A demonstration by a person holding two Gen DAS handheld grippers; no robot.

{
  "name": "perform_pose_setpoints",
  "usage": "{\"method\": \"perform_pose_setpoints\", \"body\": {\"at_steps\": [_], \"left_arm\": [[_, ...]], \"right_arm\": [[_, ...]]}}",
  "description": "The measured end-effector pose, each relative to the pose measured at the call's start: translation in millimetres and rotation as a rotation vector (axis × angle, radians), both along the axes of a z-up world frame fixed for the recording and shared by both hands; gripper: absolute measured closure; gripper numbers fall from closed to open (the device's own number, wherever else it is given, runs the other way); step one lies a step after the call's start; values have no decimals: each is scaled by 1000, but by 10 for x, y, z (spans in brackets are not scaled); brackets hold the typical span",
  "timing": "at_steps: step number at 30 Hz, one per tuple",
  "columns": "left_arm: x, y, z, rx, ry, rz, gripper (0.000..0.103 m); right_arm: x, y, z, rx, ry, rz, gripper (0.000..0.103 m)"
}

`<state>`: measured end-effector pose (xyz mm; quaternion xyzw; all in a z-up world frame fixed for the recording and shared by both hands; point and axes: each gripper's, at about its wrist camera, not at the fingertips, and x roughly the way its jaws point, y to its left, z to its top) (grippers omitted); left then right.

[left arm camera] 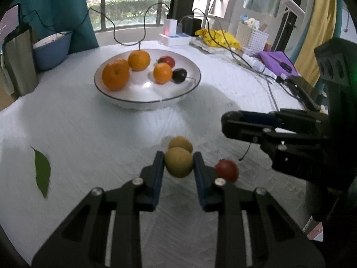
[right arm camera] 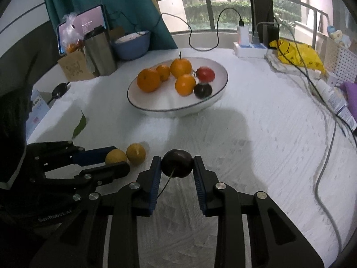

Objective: Organize fruits
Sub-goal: 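Grasp a small yellow-green fruit with the left gripper while the right gripper grasps a dark plum, then lift and carry the yellow-green fruit and dark plum over the plate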

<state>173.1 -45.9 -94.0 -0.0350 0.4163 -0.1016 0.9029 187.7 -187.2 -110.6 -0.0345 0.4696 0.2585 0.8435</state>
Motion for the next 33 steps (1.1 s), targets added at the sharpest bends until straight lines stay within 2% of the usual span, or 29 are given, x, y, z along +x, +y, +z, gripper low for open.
{"method": "perform_pose_setpoints", "body": {"at_steps": [15, 33], "left_arm": [[129, 144, 259, -25, -67, 15, 76], [556, 334, 273, -38, -91, 37, 76]], "right_arm": [[172, 73, 188, -2, -45, 10, 72], [544, 282, 182, -9, -44, 35, 72]]}}
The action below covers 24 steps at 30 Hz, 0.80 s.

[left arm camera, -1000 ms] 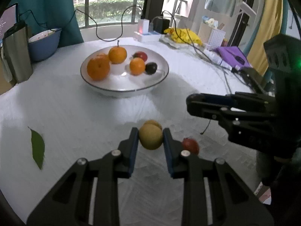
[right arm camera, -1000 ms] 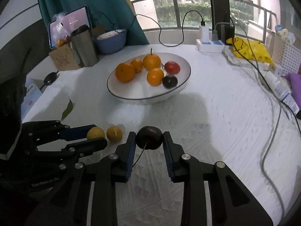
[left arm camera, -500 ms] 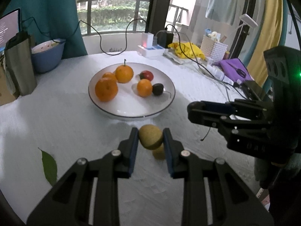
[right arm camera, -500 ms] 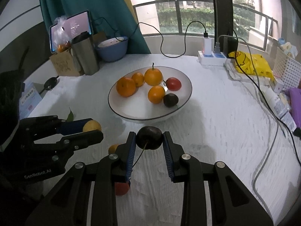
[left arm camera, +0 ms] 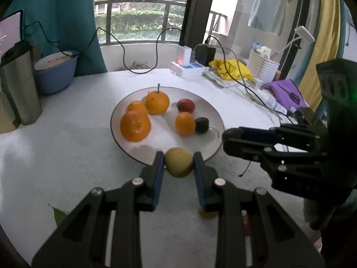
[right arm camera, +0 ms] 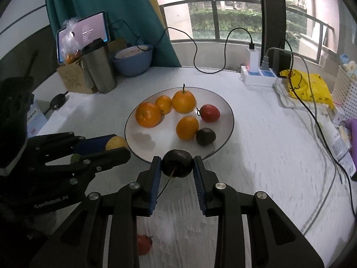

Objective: Organize fruits
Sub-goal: 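Lift and carry the yellow-green fruit and dark plum over the plate, then lower both fruits onto the plate and open both grippers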

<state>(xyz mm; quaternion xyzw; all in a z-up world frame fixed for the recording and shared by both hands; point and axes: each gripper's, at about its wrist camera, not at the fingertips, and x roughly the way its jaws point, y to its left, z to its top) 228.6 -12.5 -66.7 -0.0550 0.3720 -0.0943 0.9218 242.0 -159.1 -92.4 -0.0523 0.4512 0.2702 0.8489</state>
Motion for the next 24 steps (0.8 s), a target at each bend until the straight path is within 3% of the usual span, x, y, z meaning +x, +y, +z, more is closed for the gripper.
{"method": "perform_pose_setpoints", "body": {"at_steps": [6, 24], "left_arm": [[117, 75, -16, 2, -14, 15, 76], [460, 265, -255, -50, 76, 25, 75]], "right_arm": [[169, 92, -52, 5, 12, 6, 72], [709, 465, -221, 14, 5, 76, 72]]}}
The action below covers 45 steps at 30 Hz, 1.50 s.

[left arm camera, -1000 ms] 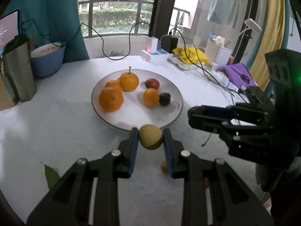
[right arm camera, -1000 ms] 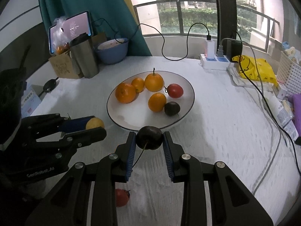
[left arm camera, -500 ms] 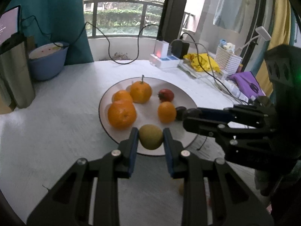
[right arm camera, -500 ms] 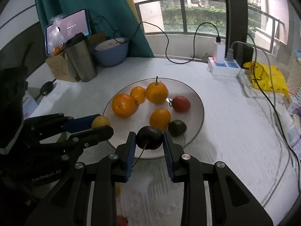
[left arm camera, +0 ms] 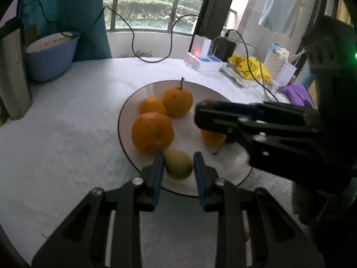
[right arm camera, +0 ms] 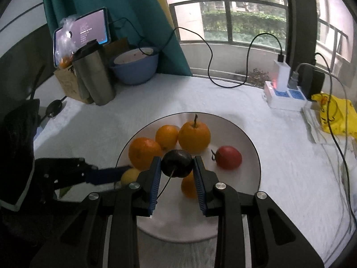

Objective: Organize fruits
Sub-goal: 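Lower both fruits onto the plate and open both grippers, then move both grippers back toward the last loose fruits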

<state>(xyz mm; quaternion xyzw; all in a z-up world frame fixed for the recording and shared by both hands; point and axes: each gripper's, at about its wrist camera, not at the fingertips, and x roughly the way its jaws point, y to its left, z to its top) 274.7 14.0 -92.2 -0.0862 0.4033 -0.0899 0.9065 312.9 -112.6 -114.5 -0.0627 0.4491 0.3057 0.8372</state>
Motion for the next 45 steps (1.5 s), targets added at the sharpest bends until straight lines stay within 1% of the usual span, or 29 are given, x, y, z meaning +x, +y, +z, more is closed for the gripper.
{"method": "perform_pose_setpoints", "body": {"at_steps": [6, 12, 14, 17, 22, 35, 45], "left_arm": [[-4, 6, -6, -20, -2, -1, 75], [-61, 23, 16, -25, -5, -3, 74], [-83, 21, 33, -25, -10, -2, 73], [-135, 15, 54, -27, -13, 1, 73], [-242, 3, 108, -28, -23, 4, 72], [-669, -15, 271, -26, -64, 12, 72], [-909, -97, 270, -30, -67, -3, 72]], "right_arm": [[75, 94, -106, -14, 13, 9, 72], [52, 109, -96, -32, 10, 5, 72], [34, 101, -67, -35, 7, -3, 69], [-17, 78, -15, -39, -2, -9, 69], [-153, 8, 97, -45, -20, -22, 69], [-610, -222, 333, -62, -50, -69, 69], [-1024, -322, 278, -65, -15, -88, 69]]}}
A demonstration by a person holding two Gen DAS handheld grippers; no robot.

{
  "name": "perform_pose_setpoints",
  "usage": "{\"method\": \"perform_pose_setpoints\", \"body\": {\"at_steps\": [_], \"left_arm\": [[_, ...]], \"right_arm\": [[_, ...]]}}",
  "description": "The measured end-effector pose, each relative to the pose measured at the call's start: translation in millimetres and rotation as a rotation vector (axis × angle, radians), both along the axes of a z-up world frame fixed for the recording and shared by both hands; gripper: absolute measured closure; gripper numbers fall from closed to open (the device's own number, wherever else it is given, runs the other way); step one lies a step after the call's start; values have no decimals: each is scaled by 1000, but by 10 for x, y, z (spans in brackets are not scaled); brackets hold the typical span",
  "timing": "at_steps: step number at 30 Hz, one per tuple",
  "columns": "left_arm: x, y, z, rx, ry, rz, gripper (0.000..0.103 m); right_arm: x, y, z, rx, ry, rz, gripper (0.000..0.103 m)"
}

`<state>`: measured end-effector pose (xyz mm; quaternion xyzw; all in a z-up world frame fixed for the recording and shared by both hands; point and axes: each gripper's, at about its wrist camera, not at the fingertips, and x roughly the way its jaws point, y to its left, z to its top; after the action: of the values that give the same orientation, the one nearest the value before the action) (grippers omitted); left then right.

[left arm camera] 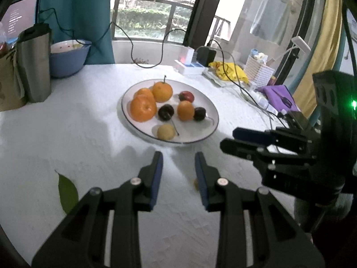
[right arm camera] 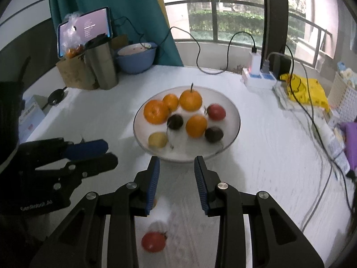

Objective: Organize fruits
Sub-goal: 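Move both grippers back toward the last loose fruits, then grasp a red plum with the right gripper while the left gripper grasps a small yellow fruit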

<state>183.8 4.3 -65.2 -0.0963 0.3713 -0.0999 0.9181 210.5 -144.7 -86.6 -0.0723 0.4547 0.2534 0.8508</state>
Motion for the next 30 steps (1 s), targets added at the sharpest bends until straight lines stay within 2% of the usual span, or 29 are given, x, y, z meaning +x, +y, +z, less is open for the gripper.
{"method": "perform_pose_setpoints", "body": {"at_steps": [15, 20, 25, 26, 30], "left_arm": [[-263, -167, -109, 17, 23, -19, 72], [-333, -210, -155, 17, 38, -20, 72], [-376, -283, -189, 49, 51, -25, 72], [-377, -292, -203, 54, 57, -19, 72], [-375, -326, -242, 61, 74, -7, 68]], "right_arm": [[-466, -113, -175, 30, 71, -16, 69], [-564, -119, -198, 27, 75, -15, 69], [-620, -163, -236, 13, 69, -37, 69], [-643, -155, -246, 4, 60, -35, 65], [-689, -126, -313, 11, 78, -11, 64]]}}
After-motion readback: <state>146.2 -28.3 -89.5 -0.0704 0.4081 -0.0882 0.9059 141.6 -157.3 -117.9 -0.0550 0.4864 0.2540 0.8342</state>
